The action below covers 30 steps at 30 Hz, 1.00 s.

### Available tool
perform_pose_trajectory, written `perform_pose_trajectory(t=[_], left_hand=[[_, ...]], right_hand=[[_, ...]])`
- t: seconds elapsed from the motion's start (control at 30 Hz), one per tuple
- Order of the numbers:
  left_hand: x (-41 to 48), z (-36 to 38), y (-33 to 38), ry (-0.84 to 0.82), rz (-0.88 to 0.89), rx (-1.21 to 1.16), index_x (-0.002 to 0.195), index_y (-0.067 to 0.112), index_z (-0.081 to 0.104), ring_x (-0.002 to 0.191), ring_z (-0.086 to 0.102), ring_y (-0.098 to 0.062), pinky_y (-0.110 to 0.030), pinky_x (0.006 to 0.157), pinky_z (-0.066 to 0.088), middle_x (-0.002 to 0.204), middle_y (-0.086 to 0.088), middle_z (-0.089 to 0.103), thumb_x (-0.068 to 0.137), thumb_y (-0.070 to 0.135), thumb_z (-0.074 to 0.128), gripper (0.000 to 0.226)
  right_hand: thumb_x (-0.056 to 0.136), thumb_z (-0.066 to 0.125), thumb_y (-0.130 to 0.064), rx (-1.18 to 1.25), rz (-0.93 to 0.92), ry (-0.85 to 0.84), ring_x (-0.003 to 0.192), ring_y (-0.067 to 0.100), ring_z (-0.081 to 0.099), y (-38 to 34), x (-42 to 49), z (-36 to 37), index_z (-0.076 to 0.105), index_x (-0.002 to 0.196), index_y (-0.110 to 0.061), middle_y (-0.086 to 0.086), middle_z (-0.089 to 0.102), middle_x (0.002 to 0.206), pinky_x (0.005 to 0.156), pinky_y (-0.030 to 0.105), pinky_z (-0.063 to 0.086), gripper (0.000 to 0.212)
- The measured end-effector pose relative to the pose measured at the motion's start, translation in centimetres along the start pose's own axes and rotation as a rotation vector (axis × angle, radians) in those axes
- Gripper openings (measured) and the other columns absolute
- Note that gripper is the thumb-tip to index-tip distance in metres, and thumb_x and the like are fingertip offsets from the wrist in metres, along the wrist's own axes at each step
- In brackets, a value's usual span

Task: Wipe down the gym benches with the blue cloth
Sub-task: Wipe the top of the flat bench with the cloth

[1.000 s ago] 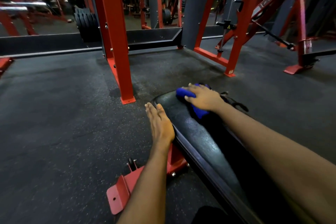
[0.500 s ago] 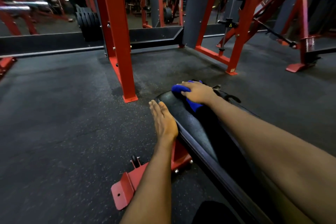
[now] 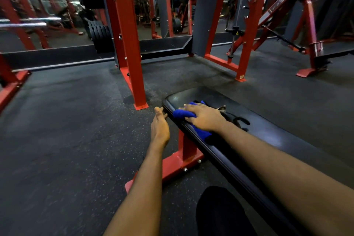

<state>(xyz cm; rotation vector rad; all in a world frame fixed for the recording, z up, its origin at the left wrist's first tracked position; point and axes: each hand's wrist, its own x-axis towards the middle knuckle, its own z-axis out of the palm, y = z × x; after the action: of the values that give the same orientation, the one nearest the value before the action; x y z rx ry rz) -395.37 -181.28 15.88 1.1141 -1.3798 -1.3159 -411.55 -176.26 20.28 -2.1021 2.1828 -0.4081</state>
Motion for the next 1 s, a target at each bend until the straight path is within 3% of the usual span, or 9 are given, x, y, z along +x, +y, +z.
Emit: perform_pose_trajectory(t=[0.17,0.3,0.37,0.47,0.63,0.77,0.87,0.93,1.0], left_hand=[[-1.8,-1.5,1.5,0.046,0.129,0.026,0.138,0.018,0.052,0.117,0.059,-0.027,-0.051,0.107,0.041,0.109,0.000,0.067,0.095,0.056,0.033,0.061],[-3.5,-1.7,4.5,-0.150,0.344,0.066,0.139,0.025,0.051,0.121,0.055,-0.015,-0.036,0.107,0.043,0.131,-0.006,0.060,0.089,0.006,0.048,0.053],[-4.6,-1.1,6.1,-0.341,0.427,0.108,0.139,0.033,0.049,0.129,0.047,-0.009,-0.030,0.106,0.042,0.141,0.004,0.052,0.079,0.000,0.050,0.068],[-6.3,0.1,9.1,-0.521,0.478,0.166,0.141,0.031,0.046,0.131,0.043,-0.003,-0.022,0.105,0.039,0.143,0.010,0.050,0.080,-0.003,0.053,0.070],[-7.5,0.9,12.7,-0.509,0.480,0.245,0.105,0.020,0.053,0.100,0.063,-0.021,-0.045,0.089,0.054,0.107,-0.005,0.065,0.091,0.016,0.057,0.015],[-7.7,2.5,14.9,-0.467,0.568,0.400,0.103,0.017,0.050,0.083,0.062,-0.017,-0.031,0.063,0.053,0.093,-0.004,0.064,0.096,0.025,0.057,0.013],[-6.8,5.3,13.8,-0.415,0.525,0.667,0.100,0.013,0.053,0.076,0.057,-0.017,-0.029,0.061,0.042,0.085,-0.001,0.059,0.094,0.031,0.061,0.021],[-5.7,6.7,11.1,-0.376,0.467,0.747,0.093,0.014,0.056,0.081,0.061,-0.025,-0.030,0.066,0.044,0.088,-0.008,0.063,0.093,0.035,0.062,0.022],[-4.4,7.1,8.4,-0.312,0.410,0.753,0.094,0.012,0.061,0.093,0.064,-0.032,-0.034,0.074,0.046,0.098,-0.016,0.068,0.096,0.034,0.056,0.023]], right_hand=[[0.096,0.051,-0.045,0.054,0.024,0.002,0.144,0.009,0.028,-1.2,-4.9,-0.1,0.045,0.143,-0.044,-0.021,0.036,0.154,0.115,0.041,0.029,0.047],[0.087,0.057,-0.055,0.603,0.226,0.265,0.127,0.011,0.034,-2.4,-7.9,-2.9,0.054,0.125,-0.032,-0.016,0.046,0.130,0.115,0.044,0.017,0.045],[0.093,0.060,-0.042,0.850,0.209,0.315,0.115,0.015,0.045,-2.9,-9.3,-6.0,0.054,0.108,-0.031,-0.015,0.046,0.111,0.112,0.044,0.030,0.019],[0.098,0.056,-0.024,1.109,0.013,0.236,0.105,0.018,0.066,-3.2,-11.0,-10.1,0.061,0.116,-0.024,0.000,0.068,0.113,0.097,0.036,0.051,0.019],[0.097,0.049,0.001,1.026,0.114,0.237,0.098,0.015,0.065,-2.0,-13.1,-14.2,0.057,0.114,-0.016,0.007,0.066,0.107,0.078,0.020,0.052,0.025],[0.098,0.047,-0.001,1.006,0.322,0.204,0.089,0.016,0.065,-0.1,-14.5,-15.9,0.055,0.117,-0.011,0.010,0.064,0.106,0.065,0.021,0.052,0.024],[0.095,0.043,-0.002,0.638,0.570,0.134,0.060,0.015,0.057,2.0,-13.7,-15.3,0.058,0.096,-0.007,0.012,0.059,0.083,0.048,0.026,0.045,0.015],[0.093,0.050,-0.014,0.273,0.688,0.168,0.077,0.026,0.066,3.0,-12.9,-13.3,0.058,0.108,-0.005,0.017,0.064,0.097,0.061,0.033,0.052,0.019],[0.090,0.058,-0.043,0.081,0.565,0.203,0.109,0.032,0.061,2.9,-12.4,-10.0,0.054,0.123,-0.015,0.014,0.062,0.123,0.088,0.041,0.052,0.044]])
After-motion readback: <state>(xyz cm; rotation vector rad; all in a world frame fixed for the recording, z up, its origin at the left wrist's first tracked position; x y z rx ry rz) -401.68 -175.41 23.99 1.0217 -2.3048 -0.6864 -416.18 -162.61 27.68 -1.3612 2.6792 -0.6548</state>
